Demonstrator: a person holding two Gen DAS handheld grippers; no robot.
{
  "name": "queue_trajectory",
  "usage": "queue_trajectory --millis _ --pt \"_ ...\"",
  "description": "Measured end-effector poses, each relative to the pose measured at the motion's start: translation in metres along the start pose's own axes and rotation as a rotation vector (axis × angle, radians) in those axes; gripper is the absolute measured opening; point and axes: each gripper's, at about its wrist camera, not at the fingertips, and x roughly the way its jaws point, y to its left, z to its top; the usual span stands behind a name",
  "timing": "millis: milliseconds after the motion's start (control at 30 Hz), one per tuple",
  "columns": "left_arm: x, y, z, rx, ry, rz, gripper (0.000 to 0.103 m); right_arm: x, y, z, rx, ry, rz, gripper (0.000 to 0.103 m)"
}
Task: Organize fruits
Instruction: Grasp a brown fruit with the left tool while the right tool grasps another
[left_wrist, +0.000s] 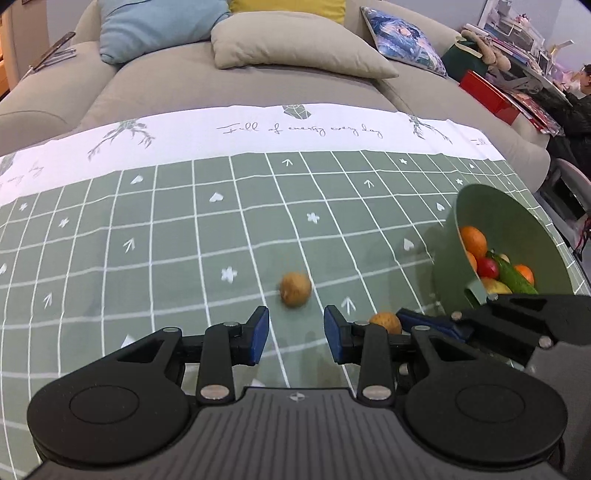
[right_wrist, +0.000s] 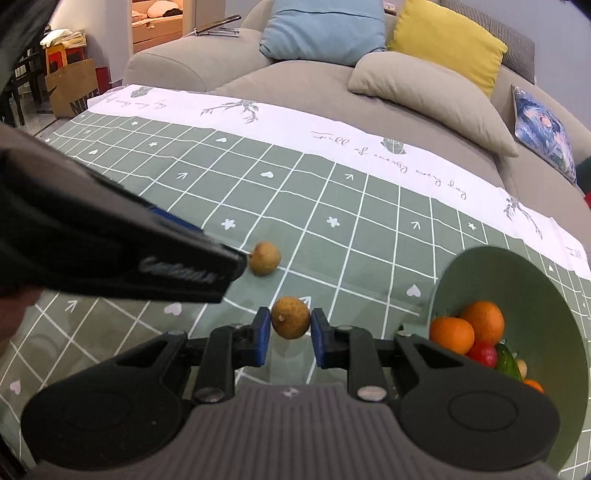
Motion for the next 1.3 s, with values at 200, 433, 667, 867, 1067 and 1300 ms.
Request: queue_trajectory --millis 200,433,667,867,1067,1300 --pt "0.027 0.007 0.009 -0.017 0.031 -0.031 0.04 0.013 -0.001 0.004 -0.009 0.014 -0.021 0.019" --pt "0.045 0.013 0.013 -0.063 0.06 -0.039 0.04 0.022 -0.001 0.004 -0.021 0.023 -0.03 0.019" --pt "0.054 0.012 0.017 -0.066 0.076 -0.033 0.033 0.022 0.0 0.004 -0.019 0.028 -0.02 0.019" --pt "0.049 0.01 0.011 -0.06 0.064 -0.054 0.025 0.019 -0.003 0.005 -0.012 0.027 -0.01 0.019" --pt "0.019 0.008 -0.002 -0.063 0.03 -0.045 0.025 0.01 -0.007 0.002 -0.004 0.021 0.011 0.019" --pt "-0.039 -0.003 -0.021 -0.044 -0.065 -0.013 0.025 -0.025 -0.008 -0.01 0.005 -0.025 0.061 0.019"
